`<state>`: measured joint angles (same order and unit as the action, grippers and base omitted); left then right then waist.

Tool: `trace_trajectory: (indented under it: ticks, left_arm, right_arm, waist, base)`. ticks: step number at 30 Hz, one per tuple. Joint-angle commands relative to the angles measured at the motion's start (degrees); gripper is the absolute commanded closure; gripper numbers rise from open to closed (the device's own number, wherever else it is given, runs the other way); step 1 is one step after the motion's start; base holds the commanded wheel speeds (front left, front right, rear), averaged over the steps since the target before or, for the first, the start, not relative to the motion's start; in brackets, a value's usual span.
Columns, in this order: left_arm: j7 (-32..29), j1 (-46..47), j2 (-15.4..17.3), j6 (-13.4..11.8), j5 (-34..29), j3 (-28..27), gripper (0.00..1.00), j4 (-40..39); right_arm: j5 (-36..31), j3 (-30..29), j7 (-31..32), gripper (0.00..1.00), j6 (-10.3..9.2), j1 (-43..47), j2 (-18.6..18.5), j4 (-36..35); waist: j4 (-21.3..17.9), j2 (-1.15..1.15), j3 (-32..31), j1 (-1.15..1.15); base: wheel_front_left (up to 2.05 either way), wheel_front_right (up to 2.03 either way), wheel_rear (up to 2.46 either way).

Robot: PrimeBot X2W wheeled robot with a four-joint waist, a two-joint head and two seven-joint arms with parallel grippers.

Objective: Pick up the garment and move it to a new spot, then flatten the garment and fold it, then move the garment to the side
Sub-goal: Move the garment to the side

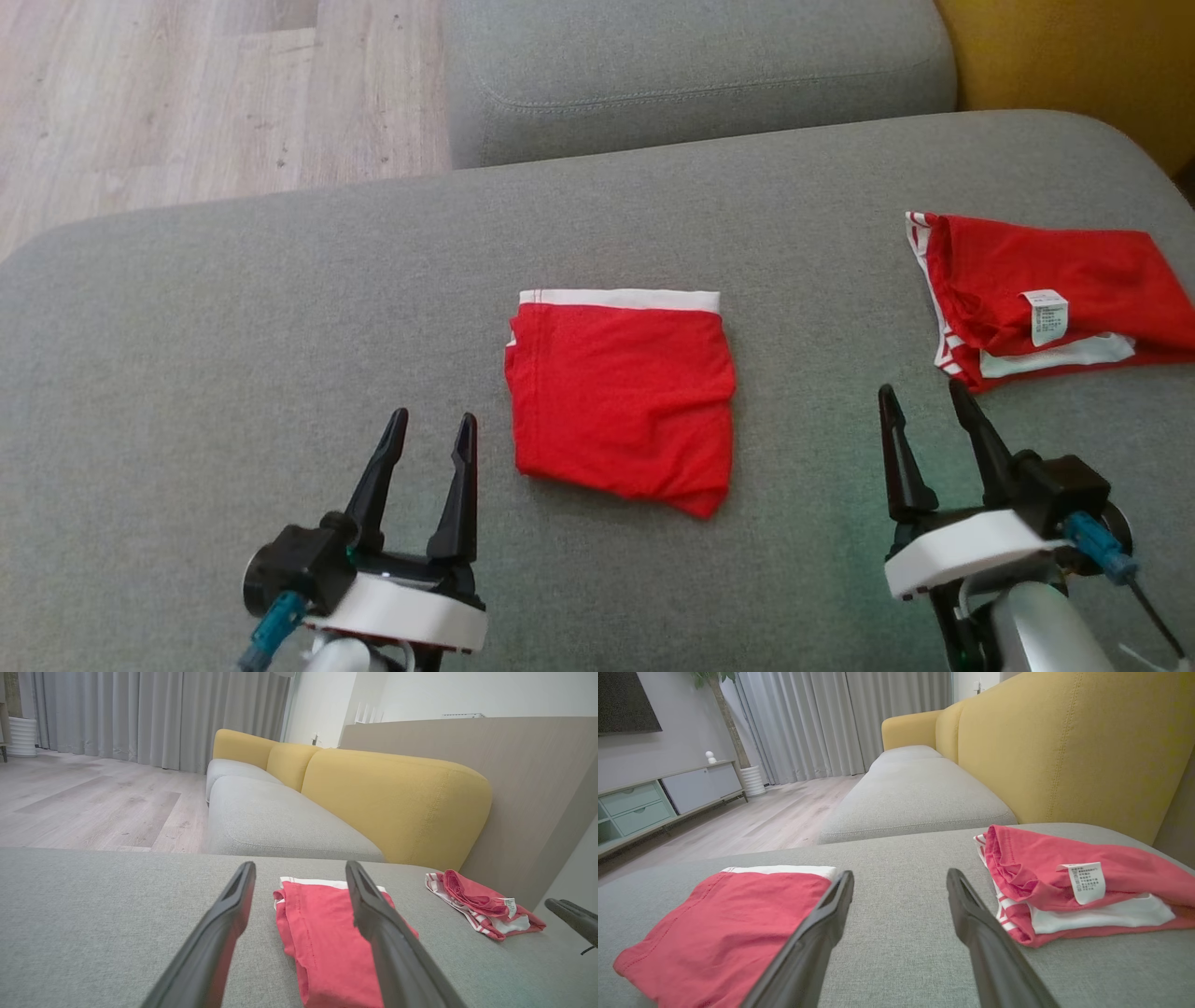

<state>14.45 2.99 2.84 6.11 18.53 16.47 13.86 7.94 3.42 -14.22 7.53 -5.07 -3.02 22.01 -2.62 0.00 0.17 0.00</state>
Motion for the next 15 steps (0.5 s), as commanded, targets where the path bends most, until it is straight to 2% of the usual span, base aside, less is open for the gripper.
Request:
trace_trajectory:
  ticks: [1,7,15]
  left_arm:
    - [0.5,1.5,0.0,0.2,-0.6,-2.0,0.0,-2.0]
    - [0.5,2.2,0.0,0.2,-0.5,-1.1,0.0,-2.2]
    - [0.5,4.0,0.0,0.1,-0.7,0.7,0.0,-1.8]
  right_arm:
    - [-0.4,1.6,-0.8,0.0,-0.04,-1.4,0.1,-2.2]
    - [0.4,1.5,-0.8,0.0,-0.04,-1.6,0.1,-2.2]
    - [4.7,5.9,0.3,0.0,-0.04,-6.0,0.1,2.6]
  waist:
    - [0.1,0.0,0.0,0.0]
    - [1.8,0.0,0.8,0.0]
    - [6.5,0.0,4.6,0.0]
  base:
    - [0.0,0.0,0.0]
    - [0.0,0.0,0.0]
    - [0.0,0.0,0.0]
